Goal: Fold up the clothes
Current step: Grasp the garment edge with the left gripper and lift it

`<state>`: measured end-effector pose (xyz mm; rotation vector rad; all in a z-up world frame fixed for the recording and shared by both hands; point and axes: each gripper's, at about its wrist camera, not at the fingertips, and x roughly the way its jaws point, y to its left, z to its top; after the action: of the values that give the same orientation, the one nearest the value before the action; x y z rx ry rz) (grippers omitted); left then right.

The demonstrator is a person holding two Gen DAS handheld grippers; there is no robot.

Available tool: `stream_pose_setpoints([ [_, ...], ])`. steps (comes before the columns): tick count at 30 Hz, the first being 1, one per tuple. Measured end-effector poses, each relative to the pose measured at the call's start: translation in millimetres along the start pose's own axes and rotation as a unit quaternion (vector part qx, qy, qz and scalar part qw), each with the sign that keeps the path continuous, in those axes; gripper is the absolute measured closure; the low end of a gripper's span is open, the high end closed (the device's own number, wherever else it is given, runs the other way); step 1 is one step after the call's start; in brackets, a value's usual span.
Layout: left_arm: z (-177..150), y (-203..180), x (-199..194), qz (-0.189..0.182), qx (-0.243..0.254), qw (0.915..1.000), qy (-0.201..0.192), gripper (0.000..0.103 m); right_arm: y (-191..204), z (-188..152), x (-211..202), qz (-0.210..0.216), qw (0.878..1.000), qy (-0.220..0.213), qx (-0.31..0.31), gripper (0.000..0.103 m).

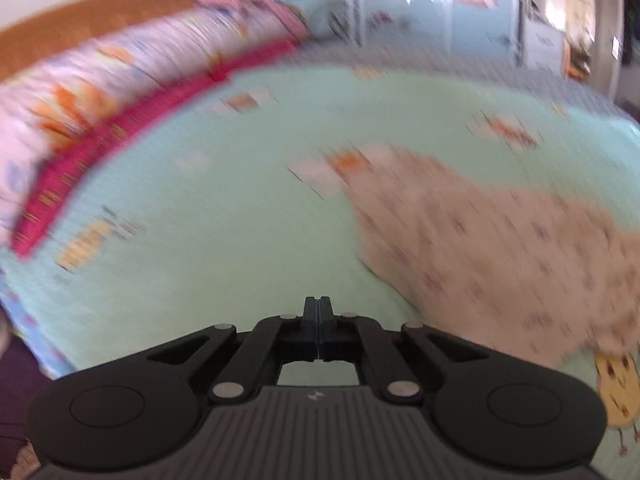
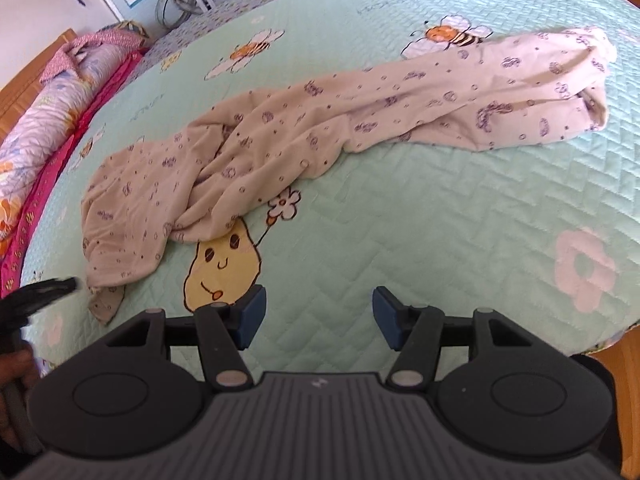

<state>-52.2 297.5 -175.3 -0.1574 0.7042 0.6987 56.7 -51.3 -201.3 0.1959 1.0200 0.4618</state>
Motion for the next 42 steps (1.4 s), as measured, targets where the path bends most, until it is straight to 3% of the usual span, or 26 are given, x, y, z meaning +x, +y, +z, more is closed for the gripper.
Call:
stream_pose_setpoints([
  [3, 13, 17, -8, -0.067, 0.011, 0.9977, 0.008, 0.096, -1, 1, -5, 0.001, 1.0, -0.008, 0.004, 0.042],
  [5, 6, 11, -17, -0.091, 0.044, 0.9948, -0.002, 0.066, 2, 1, -7, 0.005, 1.0, -0.01, 0.003, 0.042],
  [6, -1, 2, -21, -0.1, 0.065, 0.9928, -0.01, 0.035, 6, 0, -7, 0.009, 1.0, -0.011, 0.0, 0.042],
  [7, -9, -6, -25, -0.108, 0.083, 0.9905, -0.018, 0.019, 9, -1, -8, 0.012, 1.0, -0.011, -0.003, 0.042],
  [8, -18, -14, -28, -0.115, 0.097, 0.9882, -0.028, 0.018, 12, -2, -8, 0.015, 1.0, -0.011, -0.007, 0.042],
  [12, -43, -50, -22, -0.125, 0.142, 0.9818, -0.017, 0.018, 18, -5, -12, 0.016, 1.0, -0.009, -0.018, 0.042],
  [15, -50, -71, -5, -0.1, 0.169, 0.9806, 0.002, 0.019, 14, -5, -14, 0.011, 1.0, -0.009, -0.015, 0.042],
  [17, -49, -74, 7, -0.101, 0.165, 0.981, 0.011, 0.025, 10, -5, -14, 0.007, 1.0, -0.01, -0.01, 0.042],
  [18, -48, -71, 10, -0.105, 0.16, 0.9814, 0.011, 0.049, 8, -5, -14, 0.005, 1.0, -0.011, -0.007, 0.042],
  [19, -45, -69, 14, -0.11, 0.152, 0.9821, 0.012, 0.094, 7, -4, -13, 0.004, 1.0, -0.01, -0.005, 0.042],
  [22, -34, -54, 12, -0.115, 0.11, 0.9873, -0.003, 0.095, 3, -3, -12, 0.002, 1.0, -0.01, -0.001, 0.042],
  [29, 2, 6, -40, -0.04, 0.067, 0.9895, -0.122, 0.095, -8, 4, -16, -0.005, 1.0, -0.022, 0.011, 0.042],
  [31, 7, 19, -50, -0.035, 0.06, 0.9887, -0.133, 0.095, -13, 6, -19, -0.009, 0.999, -0.028, 0.017, 0.042],
  [35, -3, 22, -50, -0.028, 0.074, 0.9897, -0.119, 0.095, -29, 13, -24, -0.019, 0.998, -0.042, 0.037, 0.042],
  [38, -12, 18, -36, -0.036, 0.064, 0.9936, -0.086, 0.095, -51, 23, -28, -0.034, 0.995, -0.06, 0.069, 0.042],
  [42, -3, 21, -42, -0.032, 0.04, 0.9931, -0.105, 0.095, -74, 39, -35, -0.053, 0.991, -0.073, 0.098, 0.042],
])
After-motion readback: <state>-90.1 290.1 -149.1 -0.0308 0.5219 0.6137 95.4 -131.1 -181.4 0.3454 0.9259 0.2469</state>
